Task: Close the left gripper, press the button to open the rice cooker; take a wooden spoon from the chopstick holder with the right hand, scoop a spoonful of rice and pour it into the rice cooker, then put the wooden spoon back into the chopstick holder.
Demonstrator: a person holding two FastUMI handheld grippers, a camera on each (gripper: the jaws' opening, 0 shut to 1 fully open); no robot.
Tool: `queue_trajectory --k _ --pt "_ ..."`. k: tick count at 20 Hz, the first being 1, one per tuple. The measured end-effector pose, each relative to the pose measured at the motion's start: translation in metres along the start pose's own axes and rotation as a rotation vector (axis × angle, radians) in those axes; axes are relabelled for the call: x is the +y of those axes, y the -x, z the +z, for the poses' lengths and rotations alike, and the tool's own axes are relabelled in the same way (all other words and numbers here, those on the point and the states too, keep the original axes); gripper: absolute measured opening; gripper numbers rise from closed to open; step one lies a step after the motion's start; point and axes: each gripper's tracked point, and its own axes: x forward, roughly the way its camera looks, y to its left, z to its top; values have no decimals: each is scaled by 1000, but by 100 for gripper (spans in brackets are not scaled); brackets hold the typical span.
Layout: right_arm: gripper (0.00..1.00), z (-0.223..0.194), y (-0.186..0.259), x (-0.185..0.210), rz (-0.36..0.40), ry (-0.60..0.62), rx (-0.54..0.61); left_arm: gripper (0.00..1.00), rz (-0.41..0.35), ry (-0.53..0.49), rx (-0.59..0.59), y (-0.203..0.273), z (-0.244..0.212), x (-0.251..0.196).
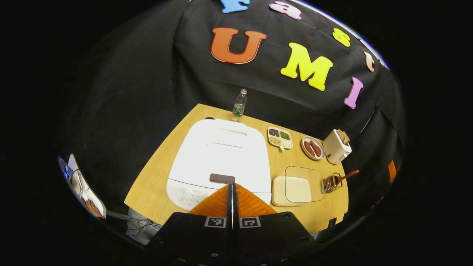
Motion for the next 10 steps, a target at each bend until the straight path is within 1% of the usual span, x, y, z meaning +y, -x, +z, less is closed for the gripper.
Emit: queue_trajectory --k 2,4,10 --pt "100 -4 -3 -2 -1 5 17 0 -12 -3 65 -14 -4 1" --pt "100 -5 -6 -3 0 14 25 0 -15 -1 105 -27 -6 6" --pt "100 -6 -12 -1 20 45 44 0 -2 14 149 -50 -4 14"
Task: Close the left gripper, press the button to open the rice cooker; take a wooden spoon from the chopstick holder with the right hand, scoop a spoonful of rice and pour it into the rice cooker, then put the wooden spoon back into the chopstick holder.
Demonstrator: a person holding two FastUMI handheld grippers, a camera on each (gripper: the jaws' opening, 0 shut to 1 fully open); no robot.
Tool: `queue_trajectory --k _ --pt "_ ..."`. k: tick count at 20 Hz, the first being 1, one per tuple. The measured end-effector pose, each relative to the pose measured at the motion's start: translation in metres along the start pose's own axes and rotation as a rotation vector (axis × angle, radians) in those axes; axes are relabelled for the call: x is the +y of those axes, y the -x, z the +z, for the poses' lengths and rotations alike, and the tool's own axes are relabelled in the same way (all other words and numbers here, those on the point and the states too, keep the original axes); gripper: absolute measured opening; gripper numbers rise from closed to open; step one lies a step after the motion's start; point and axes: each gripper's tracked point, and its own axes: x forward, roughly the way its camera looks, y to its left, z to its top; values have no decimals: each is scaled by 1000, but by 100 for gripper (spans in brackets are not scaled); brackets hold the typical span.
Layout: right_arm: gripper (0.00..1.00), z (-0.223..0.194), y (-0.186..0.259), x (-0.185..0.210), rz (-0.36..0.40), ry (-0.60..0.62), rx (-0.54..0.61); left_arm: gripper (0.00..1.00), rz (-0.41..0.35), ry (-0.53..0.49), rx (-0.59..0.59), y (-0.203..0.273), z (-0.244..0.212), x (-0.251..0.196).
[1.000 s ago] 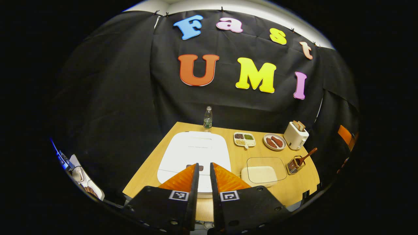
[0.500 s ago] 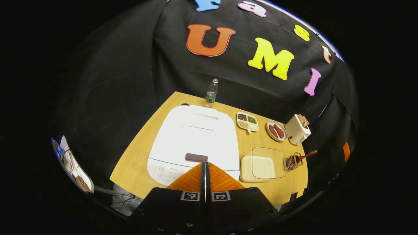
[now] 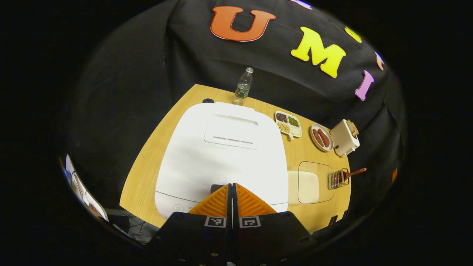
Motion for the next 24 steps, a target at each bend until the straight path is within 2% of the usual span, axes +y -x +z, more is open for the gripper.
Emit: queue_trajectory --k 3,16,19,22,24 --pt "100 0 -3 -2 1 -2 2 0 16 4 9 -6 -3 6" --pt "100 -11 4 5 7 -25 21 0 -20 21 28 -17 -13 11" --pt "100 -10 7 8 10 -23 13 0 7 -13 40 -18 -15 12" --pt "100 -9 13 11 16 -24 6 0 -3 -22 11 -14 -12 11" --pt "100 -7 16 9 14 -16 -1 0 -9 22 -28 -7 -5 11"
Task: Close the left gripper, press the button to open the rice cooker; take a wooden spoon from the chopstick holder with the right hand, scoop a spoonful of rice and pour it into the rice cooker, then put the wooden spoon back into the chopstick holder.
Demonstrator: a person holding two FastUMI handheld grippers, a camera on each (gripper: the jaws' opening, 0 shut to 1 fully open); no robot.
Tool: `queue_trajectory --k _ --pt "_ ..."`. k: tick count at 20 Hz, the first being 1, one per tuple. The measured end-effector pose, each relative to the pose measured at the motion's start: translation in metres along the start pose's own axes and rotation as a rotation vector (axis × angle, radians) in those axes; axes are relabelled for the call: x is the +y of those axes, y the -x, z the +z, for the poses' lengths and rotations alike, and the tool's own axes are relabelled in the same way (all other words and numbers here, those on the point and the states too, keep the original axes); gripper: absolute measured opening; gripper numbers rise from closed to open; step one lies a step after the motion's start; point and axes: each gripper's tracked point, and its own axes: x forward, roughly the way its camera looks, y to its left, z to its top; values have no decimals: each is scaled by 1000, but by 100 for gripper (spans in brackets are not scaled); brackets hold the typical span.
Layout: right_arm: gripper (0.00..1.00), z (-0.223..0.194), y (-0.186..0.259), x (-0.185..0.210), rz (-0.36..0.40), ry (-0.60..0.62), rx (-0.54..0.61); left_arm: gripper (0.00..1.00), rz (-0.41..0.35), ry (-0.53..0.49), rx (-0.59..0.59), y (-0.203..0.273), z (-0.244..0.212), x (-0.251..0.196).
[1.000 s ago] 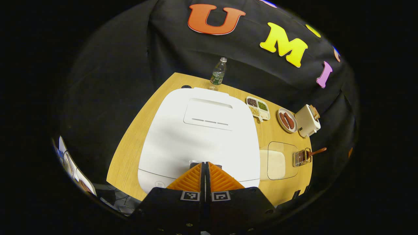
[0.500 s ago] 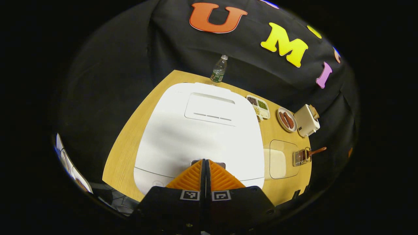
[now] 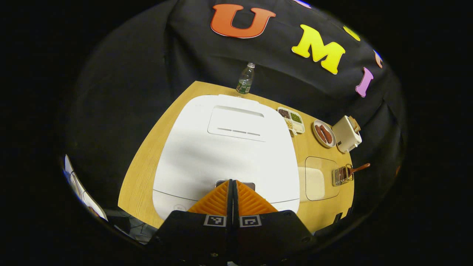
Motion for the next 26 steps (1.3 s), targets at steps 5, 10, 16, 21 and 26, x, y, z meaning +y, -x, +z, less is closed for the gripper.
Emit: queue_trajectory --k 5,10,16,21,26 --pt "100 1 7 -10 -26 -17 -10 0 -27 45 -180 38 41 -12" --pt "100 5 9 -17 -39 -22 -13 1 -29 38 -308 66 66 -21" --pt "100 8 9 -15 -21 -5 -6 32 -88 119 -478 102 95 -36" --pt "100 5 7 -24 -16 -4 6 94 -2 74 -574 128 85 -31" --pt "100 -12 1 -47 -19 12 56 95 72 7 -668 160 68 -46"
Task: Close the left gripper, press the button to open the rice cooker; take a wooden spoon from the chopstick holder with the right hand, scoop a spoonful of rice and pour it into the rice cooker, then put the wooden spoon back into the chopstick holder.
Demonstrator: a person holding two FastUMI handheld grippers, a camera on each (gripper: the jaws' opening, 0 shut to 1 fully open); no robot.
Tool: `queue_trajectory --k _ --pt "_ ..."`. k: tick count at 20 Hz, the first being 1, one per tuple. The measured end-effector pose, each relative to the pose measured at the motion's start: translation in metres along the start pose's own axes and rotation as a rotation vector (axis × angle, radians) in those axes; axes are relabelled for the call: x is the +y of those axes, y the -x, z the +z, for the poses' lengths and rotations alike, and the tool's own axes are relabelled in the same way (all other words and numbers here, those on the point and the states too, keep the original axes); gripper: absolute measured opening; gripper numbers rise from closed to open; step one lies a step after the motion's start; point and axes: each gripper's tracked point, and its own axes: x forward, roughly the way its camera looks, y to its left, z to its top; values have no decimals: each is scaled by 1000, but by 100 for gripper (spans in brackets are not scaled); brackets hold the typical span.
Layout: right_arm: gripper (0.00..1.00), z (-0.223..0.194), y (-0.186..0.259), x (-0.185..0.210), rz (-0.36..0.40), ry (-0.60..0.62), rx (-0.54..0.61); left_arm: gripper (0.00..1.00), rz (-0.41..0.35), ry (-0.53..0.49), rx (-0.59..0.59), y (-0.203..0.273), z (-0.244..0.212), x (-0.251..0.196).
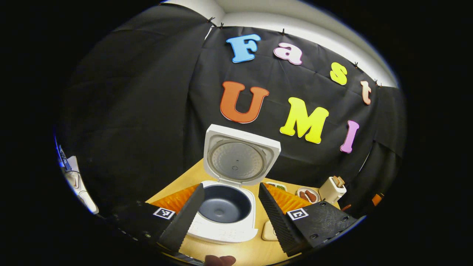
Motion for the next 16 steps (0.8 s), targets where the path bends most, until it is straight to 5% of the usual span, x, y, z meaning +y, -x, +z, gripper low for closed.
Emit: queue_trajectory --k 6,16 --pt "100 -36 -18 -29 -1 -19 81 94 -37 -93 -82 30 -9 -43" --pt "100 -91 -83 -68 7 -85 192 94 -104 -76 -134 48 -12 -102"
